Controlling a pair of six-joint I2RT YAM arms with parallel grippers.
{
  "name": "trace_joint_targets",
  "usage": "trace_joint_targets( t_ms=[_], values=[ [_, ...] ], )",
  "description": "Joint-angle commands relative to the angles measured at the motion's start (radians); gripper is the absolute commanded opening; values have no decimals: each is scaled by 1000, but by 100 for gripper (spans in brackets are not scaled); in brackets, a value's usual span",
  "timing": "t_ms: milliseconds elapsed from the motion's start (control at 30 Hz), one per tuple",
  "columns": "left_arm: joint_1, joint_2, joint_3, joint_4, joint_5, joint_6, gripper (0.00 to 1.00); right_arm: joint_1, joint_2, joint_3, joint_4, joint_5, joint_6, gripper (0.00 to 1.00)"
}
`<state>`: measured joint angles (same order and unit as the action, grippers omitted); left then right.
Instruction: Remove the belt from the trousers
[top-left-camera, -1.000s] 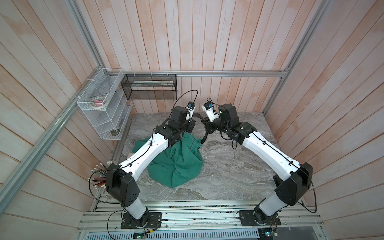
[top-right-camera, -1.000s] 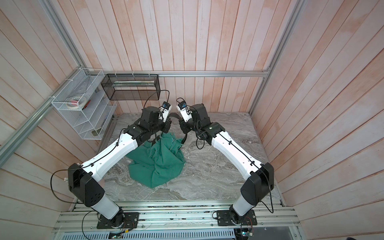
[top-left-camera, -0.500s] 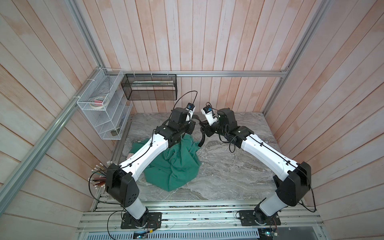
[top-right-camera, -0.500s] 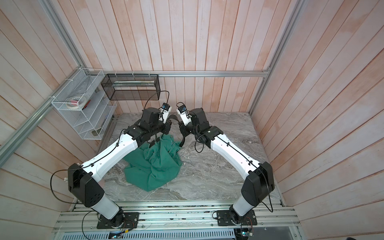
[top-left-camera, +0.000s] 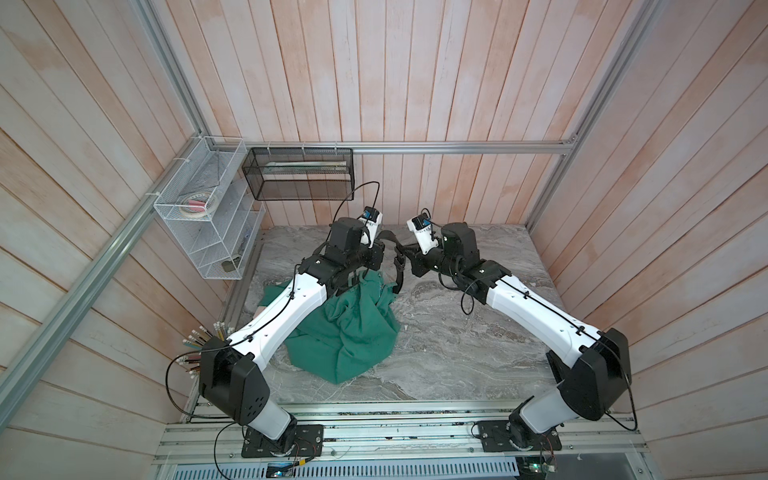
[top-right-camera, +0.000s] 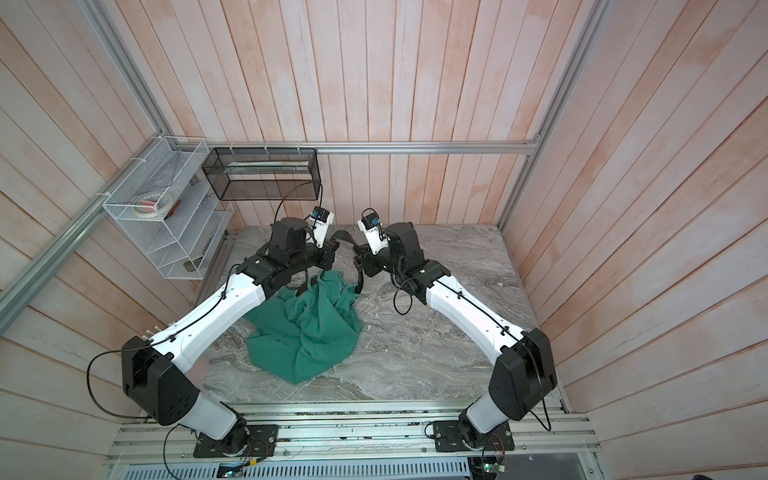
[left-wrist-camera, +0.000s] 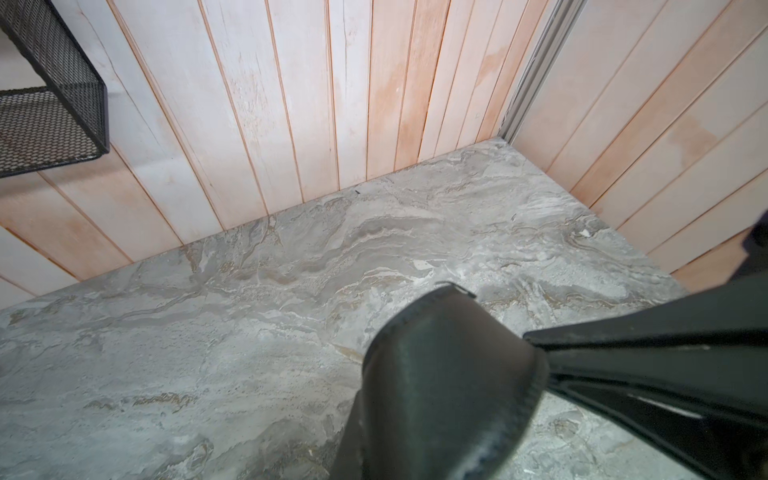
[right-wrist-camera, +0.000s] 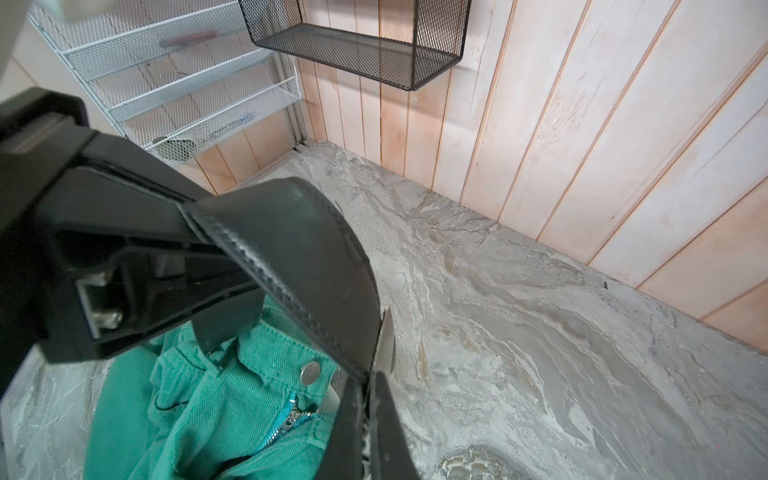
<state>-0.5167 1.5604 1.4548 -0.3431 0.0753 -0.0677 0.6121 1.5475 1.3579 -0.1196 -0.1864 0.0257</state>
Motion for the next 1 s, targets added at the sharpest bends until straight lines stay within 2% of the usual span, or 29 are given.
trace_joint_targets(
  t_ms=[0,167,233,333,467,633,967],
  values=[
    [21,-72,-2,127,35,-53,0,-25,1,-35,-46,16,31,11],
    [30,-89,-20,180,67,-80,0,-26,6,-57,-32,16,36,20],
    [37,-95,-25,198,82,-92,0,-28,6,-70,-23,18,41,20],
    [48,-107,-33,222,108,-107,0,-37,7,-89,-5,18,54,12],
    [65,-124,-52,266,149,-145,0,-46,10,-113,18,15,62,9],
    [76,-144,-74,308,183,-174,0,-53,22,-126,32,11,72,18],
    [91,-172,-114,363,225,-218,0,-66,34,-148,60,-4,101,20]
  ],
)
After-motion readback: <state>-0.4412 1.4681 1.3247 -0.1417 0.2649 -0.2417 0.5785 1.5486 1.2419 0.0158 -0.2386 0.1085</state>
